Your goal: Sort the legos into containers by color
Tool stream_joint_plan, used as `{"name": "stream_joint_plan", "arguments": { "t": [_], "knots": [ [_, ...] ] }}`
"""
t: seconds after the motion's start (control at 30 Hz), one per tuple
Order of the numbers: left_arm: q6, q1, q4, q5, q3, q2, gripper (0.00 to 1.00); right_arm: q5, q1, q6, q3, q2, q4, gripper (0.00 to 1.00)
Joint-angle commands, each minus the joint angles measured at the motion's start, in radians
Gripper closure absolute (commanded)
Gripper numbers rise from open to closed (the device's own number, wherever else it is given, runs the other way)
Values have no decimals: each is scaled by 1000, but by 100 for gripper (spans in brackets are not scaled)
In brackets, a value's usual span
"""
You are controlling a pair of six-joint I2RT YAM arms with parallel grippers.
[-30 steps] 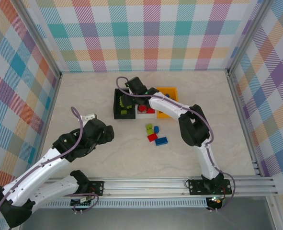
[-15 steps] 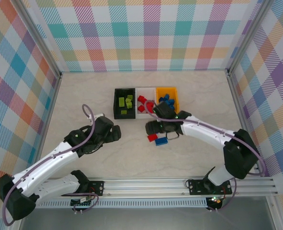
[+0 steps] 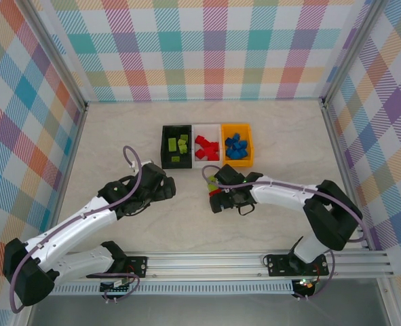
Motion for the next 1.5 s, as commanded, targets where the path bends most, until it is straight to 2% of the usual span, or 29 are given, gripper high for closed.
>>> {"name": "stream_joint_plan", "arguments": {
  "t": [0.0,0.23,0.43,0.5,0.7,0.8,0.87,0.97,1.1,1.3,1.37,1.47],
  "knots": [
    [0,8,7,2,-20,2,0,49,5,12,31,37,10,2],
    [1,9,10,1,-19,16,0,93,27,14,59,78,-4,15],
    [0,10,12,8,-17,24,0,82,27,10,63,83,11,34],
    [1,10,10,10,-17,24,0,88,27,12,61,75,9,37],
    [5,10,11,20,-17,26,0,136,19,4,57,-75,-51,41],
    [13,9,30,37,-18,37,0,141,-56,-24,90,-162,-78,43],
    [20,10,51,57,-19,51,0,128,-130,-49,136,-182,-74,43],
    [32,6,85,94,-16,85,0,112,-229,-72,245,-133,-52,43],
    [52,-26,111,107,3,146,0,68,-336,-92,413,42,-39,43],
    [90,-88,142,126,56,272,0,21,-405,-101,697,308,-108,41],
    [100,-106,158,134,74,318,0,5,-414,-94,748,358,-119,34],
    [113,-124,187,150,100,390,0,-18,-418,-89,800,390,-125,15]
  ]
}}
